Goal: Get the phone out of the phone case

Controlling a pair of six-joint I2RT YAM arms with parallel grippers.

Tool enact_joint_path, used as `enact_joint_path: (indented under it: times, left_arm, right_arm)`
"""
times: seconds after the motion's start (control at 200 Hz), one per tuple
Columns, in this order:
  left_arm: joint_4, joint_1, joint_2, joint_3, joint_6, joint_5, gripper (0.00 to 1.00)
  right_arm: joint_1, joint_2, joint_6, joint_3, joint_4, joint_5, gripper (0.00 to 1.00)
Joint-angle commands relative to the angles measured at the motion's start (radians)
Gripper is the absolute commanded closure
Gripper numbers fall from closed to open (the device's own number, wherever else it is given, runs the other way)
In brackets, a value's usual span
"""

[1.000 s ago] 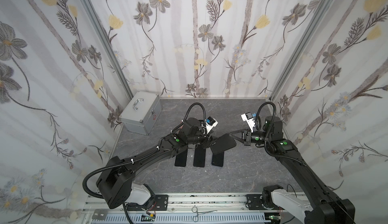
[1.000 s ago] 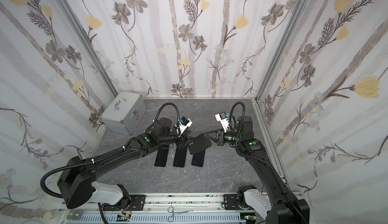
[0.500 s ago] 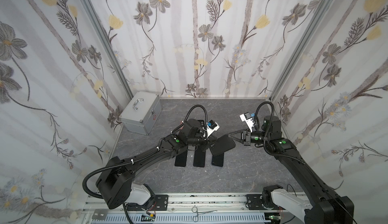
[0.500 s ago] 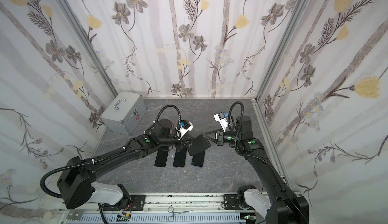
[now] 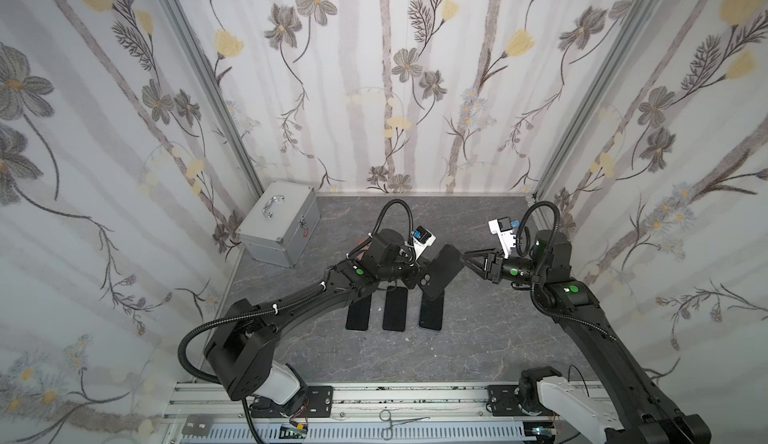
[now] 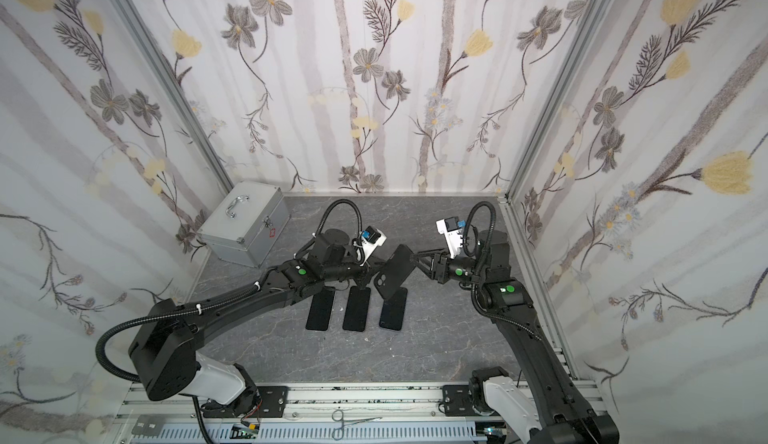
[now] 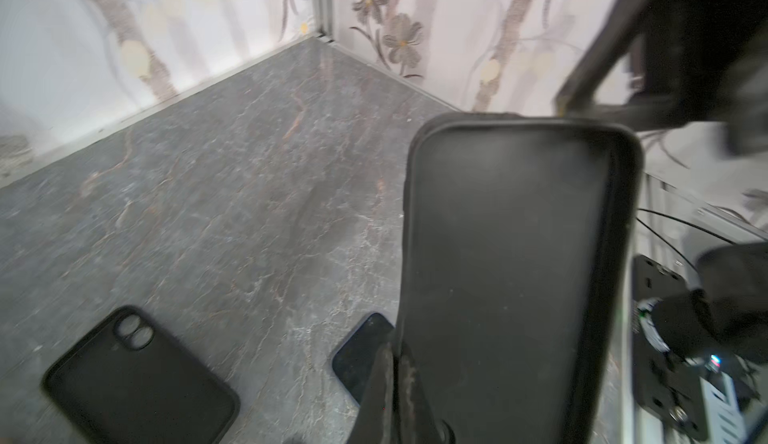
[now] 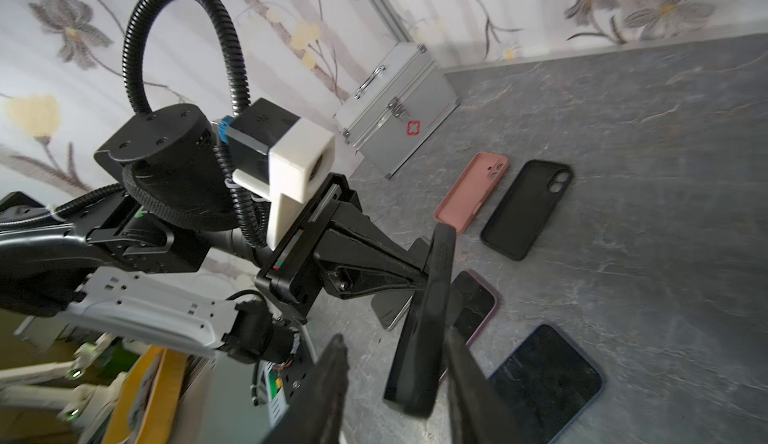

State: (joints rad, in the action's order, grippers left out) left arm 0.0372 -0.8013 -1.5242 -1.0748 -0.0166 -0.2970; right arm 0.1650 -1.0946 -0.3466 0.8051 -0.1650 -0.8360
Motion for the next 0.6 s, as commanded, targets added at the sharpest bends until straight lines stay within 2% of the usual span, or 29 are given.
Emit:
enact_joint_path:
  times: [0.0,0.095,0.22,0.29,0.35,0.485,0.595]
  left_arm:
    - [0.002,-0.001,-0.063,-0.050,0.131,0.154,1.00]
    - [0.003,-0.001,-0.135,-0.096,0.223,0.231,1.00]
    - [-0.007,-0.001,-0.229,-0.157,0.334,0.308,1.00]
    - [-0.024,0.007,-0.285,-0.202,0.422,0.328,1.00]
    - [-0.053,0.018,-0.331,-0.249,0.487,0.325,1.00]
    - [-0.148,0.046,-0.443,-0.363,0.601,0.312,1.00]
    - [-0.254,0.062,-0.535,-0.474,0.637,0.296,1.00]
  right_arm:
    - [-0.006,0.043,-0.027,-0.044,0.053,0.315,0.52]
    - [-0.011,0.060,-0.045,-0.103,0.024,0.516,0.53]
    - [-0.022,0.062,-0.078,-0.138,0.008,0.653,0.50]
    - [-0.031,0.054,-0.109,-0.147,0.015,0.677,0.44]
    - [-0.038,0.046,-0.137,-0.150,0.024,0.699,0.35]
    - [-0.041,0.024,-0.153,-0.167,0.043,0.717,0.38]
    - [-0.035,0.001,-0.147,-0.181,0.043,0.722,0.40]
